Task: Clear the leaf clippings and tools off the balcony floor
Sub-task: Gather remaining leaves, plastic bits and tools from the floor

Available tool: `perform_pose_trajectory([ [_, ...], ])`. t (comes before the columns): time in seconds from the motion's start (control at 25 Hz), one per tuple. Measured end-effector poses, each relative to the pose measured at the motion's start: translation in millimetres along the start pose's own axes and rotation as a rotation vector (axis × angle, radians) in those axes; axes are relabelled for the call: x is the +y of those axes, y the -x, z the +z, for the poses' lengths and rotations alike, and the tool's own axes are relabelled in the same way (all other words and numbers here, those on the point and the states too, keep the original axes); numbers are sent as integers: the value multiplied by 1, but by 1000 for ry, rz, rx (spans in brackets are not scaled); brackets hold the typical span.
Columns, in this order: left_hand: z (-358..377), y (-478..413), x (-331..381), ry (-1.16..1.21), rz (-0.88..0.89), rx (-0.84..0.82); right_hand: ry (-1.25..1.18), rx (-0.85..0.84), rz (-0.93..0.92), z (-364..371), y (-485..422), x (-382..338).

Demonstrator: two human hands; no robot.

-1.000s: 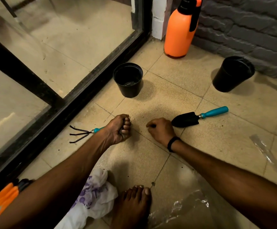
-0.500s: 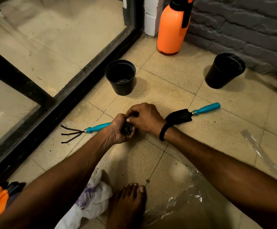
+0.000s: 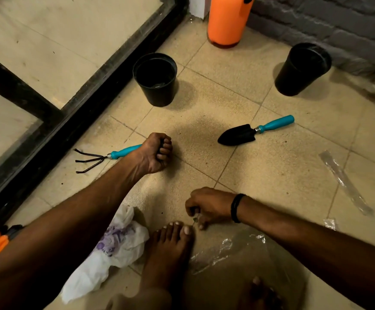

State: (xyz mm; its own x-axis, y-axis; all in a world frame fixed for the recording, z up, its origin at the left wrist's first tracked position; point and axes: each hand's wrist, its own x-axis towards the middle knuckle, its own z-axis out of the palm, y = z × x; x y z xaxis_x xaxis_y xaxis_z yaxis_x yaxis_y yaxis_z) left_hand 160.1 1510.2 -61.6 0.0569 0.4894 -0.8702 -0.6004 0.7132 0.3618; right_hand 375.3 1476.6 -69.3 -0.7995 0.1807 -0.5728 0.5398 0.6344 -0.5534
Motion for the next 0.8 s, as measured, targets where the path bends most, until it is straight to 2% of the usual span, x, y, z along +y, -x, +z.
perform_pose_trajectory([
  [0.28, 12, 1, -11, -12, 11, 15, 76, 169, -170, 14, 9, 7],
  [0.44, 18, 7, -19, -60, -15, 37, 101, 233, -175, 21, 8, 15],
  [0.52, 21, 8, -22, -97, -20, 47, -34, 376, -106, 7, 3, 19],
  [0.68, 29, 21, -20, -165, -18, 97, -296, 824, 68, -52, -8, 20],
  [0.72, 34, 31, -18, -196, -16, 99, -318, 872, 82, -66, -11, 17],
  [0.8, 44, 51, -14, -229, -31, -10, -295, 838, 103, -84, -18, 12],
])
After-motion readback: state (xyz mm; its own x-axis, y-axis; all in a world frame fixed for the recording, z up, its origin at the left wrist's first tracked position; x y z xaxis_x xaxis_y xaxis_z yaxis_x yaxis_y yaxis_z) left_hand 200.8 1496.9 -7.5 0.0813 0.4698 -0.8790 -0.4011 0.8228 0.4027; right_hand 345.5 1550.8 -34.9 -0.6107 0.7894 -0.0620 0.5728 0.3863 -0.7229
